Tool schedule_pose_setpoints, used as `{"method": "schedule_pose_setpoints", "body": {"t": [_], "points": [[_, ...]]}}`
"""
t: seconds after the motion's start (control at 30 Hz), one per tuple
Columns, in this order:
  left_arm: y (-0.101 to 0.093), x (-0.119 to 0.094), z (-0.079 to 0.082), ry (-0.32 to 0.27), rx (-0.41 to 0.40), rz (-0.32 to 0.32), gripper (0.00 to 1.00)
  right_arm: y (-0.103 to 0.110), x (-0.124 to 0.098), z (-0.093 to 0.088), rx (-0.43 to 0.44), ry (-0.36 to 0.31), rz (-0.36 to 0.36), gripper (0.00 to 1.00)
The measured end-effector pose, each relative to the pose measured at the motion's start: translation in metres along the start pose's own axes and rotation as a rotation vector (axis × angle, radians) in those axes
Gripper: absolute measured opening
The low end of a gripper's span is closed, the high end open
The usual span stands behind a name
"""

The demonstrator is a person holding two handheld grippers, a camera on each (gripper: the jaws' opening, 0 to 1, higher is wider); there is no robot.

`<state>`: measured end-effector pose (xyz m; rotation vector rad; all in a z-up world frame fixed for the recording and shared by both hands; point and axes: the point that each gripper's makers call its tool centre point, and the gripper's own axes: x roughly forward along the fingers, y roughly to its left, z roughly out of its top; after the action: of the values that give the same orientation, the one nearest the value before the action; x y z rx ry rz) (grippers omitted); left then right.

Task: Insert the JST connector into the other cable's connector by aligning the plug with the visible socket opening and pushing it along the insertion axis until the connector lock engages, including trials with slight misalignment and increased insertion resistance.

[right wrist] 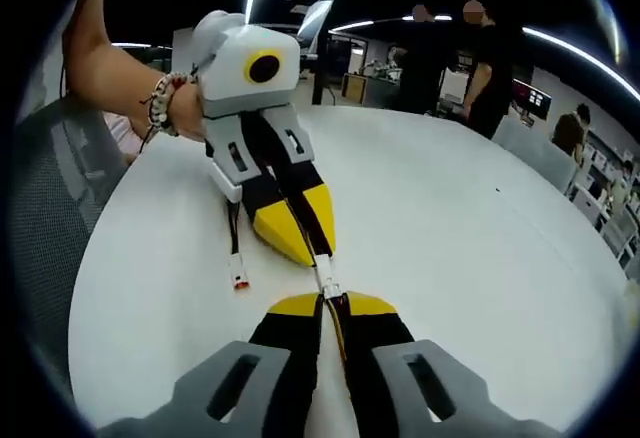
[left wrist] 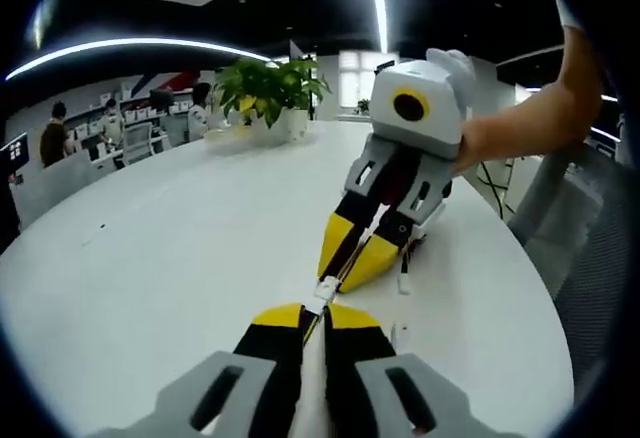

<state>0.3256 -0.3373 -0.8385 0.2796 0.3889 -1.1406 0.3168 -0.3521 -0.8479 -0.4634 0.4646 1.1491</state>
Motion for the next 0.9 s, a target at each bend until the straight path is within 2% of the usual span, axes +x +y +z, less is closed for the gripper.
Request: {"method": "schedule_pose_setpoints", "body": {"t": [0.1,0.17,0.23,0.53,0.63,0.9], "points": [[0.001,0.001,-0.002,0.007,-0.006,0.004,0.01,0.001,0.0,0.0,0.011,-0.002,0.003,0.07],[0.002,0.001,-0.004,0.015,-0.017,0.013,0.05,0.001,0.0,0.0,0.014,0.001,0.002,0.1],[0.005,-0.001,0.002,-0.017,-0.057,0.02,0.11,-0.001,-0.001,0.0,0.008,0.005,-0.008,0.1],[0.018,-0.017,0.017,-0.063,-0.084,0.067,0.17,-0.014,-0.016,0.017,0.054,-0.052,-0.056,0.15],[0.022,-0.024,0.023,-0.084,-0.12,0.087,0.2,-0.021,-0.023,0.02,0.071,-0.068,-0.082,0.17],[0.028,-0.045,0.04,-0.144,-0.172,0.123,0.28,-0.037,-0.05,0.038,0.149,-0.159,-0.156,0.23]]}}
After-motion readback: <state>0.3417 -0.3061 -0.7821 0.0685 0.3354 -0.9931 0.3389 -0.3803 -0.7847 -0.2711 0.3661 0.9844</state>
